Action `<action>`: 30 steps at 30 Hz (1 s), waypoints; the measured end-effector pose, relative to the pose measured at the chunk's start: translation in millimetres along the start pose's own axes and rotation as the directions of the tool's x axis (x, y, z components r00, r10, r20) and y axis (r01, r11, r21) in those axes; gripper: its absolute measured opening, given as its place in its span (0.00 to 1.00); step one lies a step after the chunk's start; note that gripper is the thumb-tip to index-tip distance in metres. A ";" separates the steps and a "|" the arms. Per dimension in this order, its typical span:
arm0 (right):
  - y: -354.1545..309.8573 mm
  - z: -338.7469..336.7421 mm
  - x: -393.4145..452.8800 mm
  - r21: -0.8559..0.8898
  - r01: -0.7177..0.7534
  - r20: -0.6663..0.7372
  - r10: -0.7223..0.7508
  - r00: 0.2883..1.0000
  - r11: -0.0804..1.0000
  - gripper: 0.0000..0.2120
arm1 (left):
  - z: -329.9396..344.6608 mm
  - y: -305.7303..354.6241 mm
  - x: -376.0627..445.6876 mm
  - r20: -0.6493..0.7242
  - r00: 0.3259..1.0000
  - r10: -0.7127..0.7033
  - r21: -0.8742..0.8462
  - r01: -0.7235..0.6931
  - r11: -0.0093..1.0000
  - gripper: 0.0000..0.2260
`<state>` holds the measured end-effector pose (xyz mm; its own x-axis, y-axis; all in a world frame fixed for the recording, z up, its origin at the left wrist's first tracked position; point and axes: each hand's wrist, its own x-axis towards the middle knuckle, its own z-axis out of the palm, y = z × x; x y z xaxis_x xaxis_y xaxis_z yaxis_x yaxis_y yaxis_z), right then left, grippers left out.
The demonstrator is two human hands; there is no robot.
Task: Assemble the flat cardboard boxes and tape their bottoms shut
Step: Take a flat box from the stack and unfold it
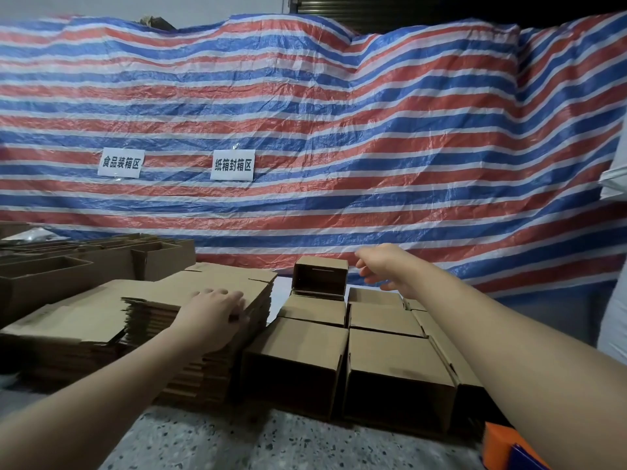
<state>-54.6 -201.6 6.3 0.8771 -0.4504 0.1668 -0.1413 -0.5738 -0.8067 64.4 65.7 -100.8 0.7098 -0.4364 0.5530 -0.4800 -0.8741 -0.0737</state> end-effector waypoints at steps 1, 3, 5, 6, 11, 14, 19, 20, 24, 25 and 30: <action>-0.3 0.9 -0.4 0.000 0.000 0.004 0.000 1.000 1.000 0.21 | -1.4 1.0 -1.6 -0.032 0.999 0.019 -0.027 -0.020 0.999 0.14; -0.1 1.6 -1.3 -0.002 0.000 0.013 0.000 1.000 1.000 0.21 | -5.9 3.5 -3.7 -0.117 0.991 0.064 -0.054 -0.071 0.996 0.13; 0.0 1.1 -0.5 -0.012 0.008 0.013 -0.008 1.000 1.000 0.21 | -14.0 8.0 -3.7 -0.226 0.967 0.119 -0.055 -0.135 0.989 0.12; -0.3 0.2 0.3 -0.018 0.015 0.015 -0.015 1.000 1.000 0.20 | -20.5 11.5 -3.1 -0.285 0.949 0.134 -0.083 -0.163 0.983 0.11; -3.3 -11.0 4.2 0.019 0.051 -0.003 -0.051 0.999 0.999 0.23 | -71.0 37.4 2.5 -0.486 0.872 0.065 -0.327 -0.251 0.911 0.09; -7.2 -20.0 6.1 0.111 0.079 -0.045 -0.075 0.996 0.991 0.31 | -105.1 53.7 7.7 -0.545 0.838 -0.020 -0.503 -0.308 0.808 0.08; -13.2 -39.1 5.1 0.236 0.226 -0.209 -0.177 0.962 0.945 0.34 | -143.4 70.8 8.7 -0.488 0.863 -0.132 -0.751 -0.338 0.567 0.04; -13.6 -43.5 4.9 0.263 0.249 -0.246 -0.185 0.951 0.932 0.35 | -149.1 73.2 9.0 -0.468 0.871 -0.152 -0.795 -0.339 0.502 0.03; -10.2 -66.2 1.2 0.312 0.370 -0.400 -0.232 0.887 0.875 0.31 | -160.4 81.0 16.2 -0.382 0.895 -0.228 -0.902 -0.308 0.303 0.06; -8.7 -71.9 -1.4 0.312 0.393 -0.428 -0.241 0.871 0.865 0.30 | -161.9 82.1 18.7 -0.370 0.896 -0.245 -0.909 -0.295 0.295 0.07; 7.4 -94.4 -14.7 0.367 0.415 -0.366 -0.281 0.887 0.833 0.37 | -163.4 90.9 28.1 -0.302 0.896 -0.325 -0.934 -0.210 0.288 0.14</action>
<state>-111.9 -263.8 51.5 0.6498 -0.4888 0.5821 0.4146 -0.4140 -0.8104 -43.6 8.8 43.7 0.6366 -0.0425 0.7700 -0.7691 0.0386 0.6380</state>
